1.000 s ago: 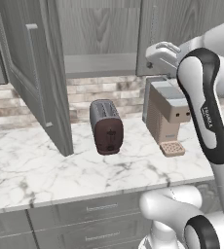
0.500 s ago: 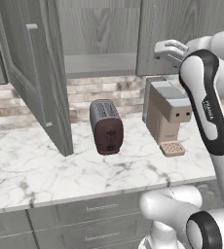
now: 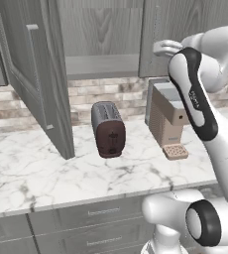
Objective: Open the cabinet. Pick the soap dispenser and place it next to the sink. Then close the cabinet.
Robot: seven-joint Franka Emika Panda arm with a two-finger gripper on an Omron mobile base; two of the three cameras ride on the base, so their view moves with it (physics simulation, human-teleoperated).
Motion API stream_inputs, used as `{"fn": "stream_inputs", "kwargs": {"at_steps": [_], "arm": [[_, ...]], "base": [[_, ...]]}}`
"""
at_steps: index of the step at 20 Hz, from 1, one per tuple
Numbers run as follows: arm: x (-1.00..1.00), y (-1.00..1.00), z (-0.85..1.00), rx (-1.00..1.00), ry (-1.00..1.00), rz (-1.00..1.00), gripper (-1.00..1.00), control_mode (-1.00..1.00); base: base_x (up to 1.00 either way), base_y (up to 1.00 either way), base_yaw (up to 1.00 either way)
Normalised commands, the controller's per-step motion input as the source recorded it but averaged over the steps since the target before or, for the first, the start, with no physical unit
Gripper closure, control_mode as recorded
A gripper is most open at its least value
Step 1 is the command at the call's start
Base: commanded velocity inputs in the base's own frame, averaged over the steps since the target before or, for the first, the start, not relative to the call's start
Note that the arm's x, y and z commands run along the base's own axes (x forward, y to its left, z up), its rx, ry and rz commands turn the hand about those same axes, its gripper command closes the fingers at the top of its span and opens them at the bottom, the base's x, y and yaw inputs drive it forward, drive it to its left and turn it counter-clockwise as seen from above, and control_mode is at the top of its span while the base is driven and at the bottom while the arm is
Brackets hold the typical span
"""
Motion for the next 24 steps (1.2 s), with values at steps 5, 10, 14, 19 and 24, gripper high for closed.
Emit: {"fn": "stream_inputs", "kwargs": {"at_steps": [5,10,14,19,24], "arm": [[0.49,-0.11,0.02,-0.09,0.0,-0.11,-1.0,-1.0],[0.44,-0.07,0.02,-0.03,0.0,-0.1,-1.0,-1.0],[0.4,0.0,0.0,0.0,0.0,-0.05,-1.0,-1.0],[0.4,0.0,0.0,0.0,0.0,-0.04,-1.0,-1.0],[0.39,-0.05,-0.01,0.0,0.0,-0.02,-1.0,-1.0]], "base": [[0.0,0.0,0.0],[0.0,0.0,0.0],[0.0,0.0,0.0],[0.0,0.0,0.0],[0.0,0.0,0.0]]}}
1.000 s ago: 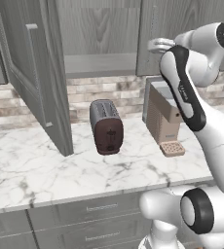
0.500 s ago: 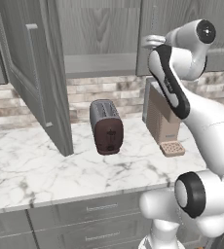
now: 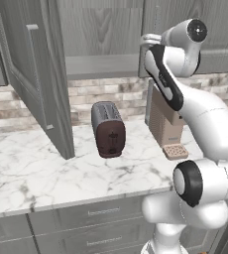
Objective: Open the cabinet. Pick the soap dispenser and place it next to the sink. Then close the cabinet.
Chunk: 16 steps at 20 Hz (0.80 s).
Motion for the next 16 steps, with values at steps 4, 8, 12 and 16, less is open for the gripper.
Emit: {"fn": "stream_inputs", "kwargs": {"at_steps": [4,8,12,16], "arm": [[0.37,-0.08,-0.03,0.0,0.0,0.0,-1.0,-1.0],[0.36,-0.02,-0.06,0.0,0.0,0.0,-1.0,-1.0],[0.37,0.0,-0.1,0.0,0.0,0.0,1.0,-1.0],[0.28,0.0,-0.09,0.0,0.0,0.0,1.0,-1.0]], "base": [[0.0,0.0,0.0],[0.0,0.0,0.0],[0.0,0.0,0.0],[0.0,0.0,0.0]]}}
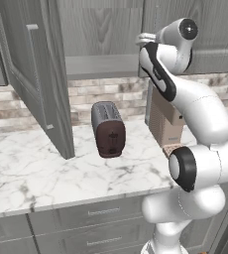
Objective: Open the cabinet. Pick the soap dispenser and place it next to the sink. Then close the cabinet.
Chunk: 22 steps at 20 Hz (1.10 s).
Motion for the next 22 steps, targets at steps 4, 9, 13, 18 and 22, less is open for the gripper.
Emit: {"fn": "stream_inputs", "kwargs": {"at_steps": [4,9,13,18,22], "arm": [[0.21,-0.05,-0.09,0.0,0.0,0.0,1.0,-1.0],[0.1,-0.1,-0.11,0.0,0.0,0.0,1.0,-1.0],[-0.05,-0.07,-0.13,0.0,0.0,0.0,1.0,-1.0],[-0.18,-0.09,-0.1,0.0,-0.01,0.0,1.0,-1.0],[-0.27,-0.13,-0.1,0.0,0.0,0.0,1.0,-1.0]], "base": [[0.0,0.0,0.0],[0.0,0.0,0.0],[0.0,0.0,0.0],[0.0,0.0,0.0],[0.0,0.0,0.0]]}}
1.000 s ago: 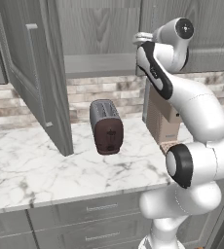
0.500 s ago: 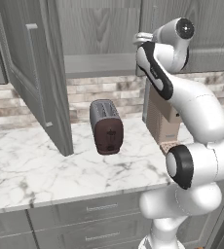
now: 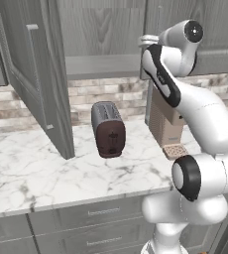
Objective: Open the cabinet. Pick the soap dispenser and place it next to the sink. Then close the cabinet.
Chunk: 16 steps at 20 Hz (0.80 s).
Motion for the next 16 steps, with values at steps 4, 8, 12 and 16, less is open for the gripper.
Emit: {"fn": "stream_inputs", "kwargs": {"at_steps": [4,8,12,16], "arm": [[-0.38,-0.19,-0.05,0.0,0.0,0.0,1.0,-1.0],[-0.42,-0.22,-0.02,0.0,0.0,0.0,1.0,-1.0],[-0.49,-0.31,0.0,0.0,0.0,0.0,1.0,-1.0],[-0.52,-0.34,0.0,0.0,0.0,0.0,1.0,-1.0]], "base": [[0.0,0.0,0.0],[0.0,0.0,0.0],[0.0,0.0,0.0],[0.0,0.0,0.0]]}}
